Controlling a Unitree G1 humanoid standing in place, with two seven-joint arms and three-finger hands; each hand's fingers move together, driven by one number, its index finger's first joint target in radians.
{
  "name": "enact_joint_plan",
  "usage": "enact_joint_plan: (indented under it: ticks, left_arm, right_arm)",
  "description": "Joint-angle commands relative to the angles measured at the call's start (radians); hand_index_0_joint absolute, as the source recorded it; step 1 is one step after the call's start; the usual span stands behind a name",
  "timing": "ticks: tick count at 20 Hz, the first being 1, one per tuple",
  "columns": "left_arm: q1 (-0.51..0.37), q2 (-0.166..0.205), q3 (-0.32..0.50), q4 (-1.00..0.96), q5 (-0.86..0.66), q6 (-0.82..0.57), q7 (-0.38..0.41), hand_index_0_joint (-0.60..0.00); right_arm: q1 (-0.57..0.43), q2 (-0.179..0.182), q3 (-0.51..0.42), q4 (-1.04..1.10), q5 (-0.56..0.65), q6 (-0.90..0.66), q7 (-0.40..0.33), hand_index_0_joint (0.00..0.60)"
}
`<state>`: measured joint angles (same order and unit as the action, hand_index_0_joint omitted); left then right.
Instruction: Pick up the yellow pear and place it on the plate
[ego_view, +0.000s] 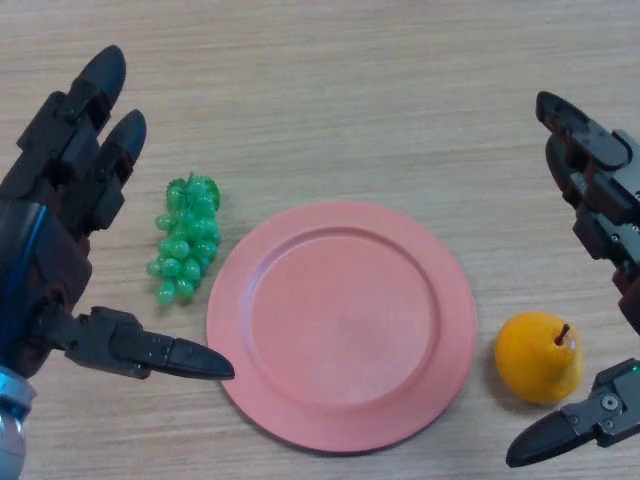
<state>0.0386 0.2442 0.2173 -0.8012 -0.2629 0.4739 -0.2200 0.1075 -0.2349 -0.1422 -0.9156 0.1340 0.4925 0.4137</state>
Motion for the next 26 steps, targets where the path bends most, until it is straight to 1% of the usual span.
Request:
enact_joint_plan:
  ticks: [1, 4, 6, 10, 12, 16, 17, 18, 20, 23, 26]
  left_arm:
    - [-0.036, 0.037, 0.077, -0.056, -0.032, -0.103, 0.019, 0.000]
    - [-0.037, 0.034, 0.064, -0.038, -0.019, -0.131, 0.028, 0.000]
    - [-0.042, 0.035, 0.070, -0.029, -0.030, -0.147, 0.033, 0.000]
    - [-0.054, 0.042, 0.066, -0.025, -0.025, -0.183, 0.055, 0.000]
    - [-0.052, 0.044, 0.069, -0.039, -0.026, -0.174, 0.053, 0.000]
    - [-0.037, 0.039, 0.087, -0.061, -0.054, -0.151, 0.048, 0.000]
    - [-0.023, 0.029, 0.079, -0.050, -0.050, -0.175, 0.042, 0.000]
    - [-0.013, 0.026, 0.074, -0.048, -0.043, -0.185, 0.034, 0.000]
    - [-0.002, 0.019, 0.075, -0.045, -0.048, -0.193, 0.029, 0.000]
    - [0.013, 0.014, 0.066, -0.045, -0.013, -0.202, 0.014, 0.000]
    - [0.016, 0.018, 0.081, -0.060, -0.014, -0.169, -0.001, 0.000]
  right_arm:
    - [-0.029, -0.014, -0.026, -0.052, 0.048, -0.112, -0.023, 0.000]
    - [-0.025, -0.014, -0.034, -0.051, 0.063, -0.110, -0.020, 0.000]
    - [-0.025, -0.014, -0.034, -0.039, 0.061, -0.121, -0.020, 0.000]
    - [-0.040, -0.020, -0.025, -0.052, 0.070, -0.084, -0.028, 0.000]
    - [-0.035, -0.017, -0.012, -0.053, 0.060, -0.093, -0.030, 0.000]
    - [-0.043, -0.021, -0.032, -0.031, 0.055, -0.111, -0.031, 0.000]
    - [-0.051, -0.023, -0.034, 0.017, 0.027, -0.173, -0.031, 0.000]
    - [-0.051, -0.020, -0.036, 0.047, 0.028, -0.200, -0.031, 0.000]
    - [-0.063, -0.025, -0.050, 0.128, 0.037, -0.232, -0.046, 0.000]
    - [-0.105, -0.042, -0.060, 0.393, -0.058, -0.504, -0.077, 0.000]
    - [-0.134, -0.067, -0.075, 0.622, -0.136, -0.716, -0.131, 0.000]
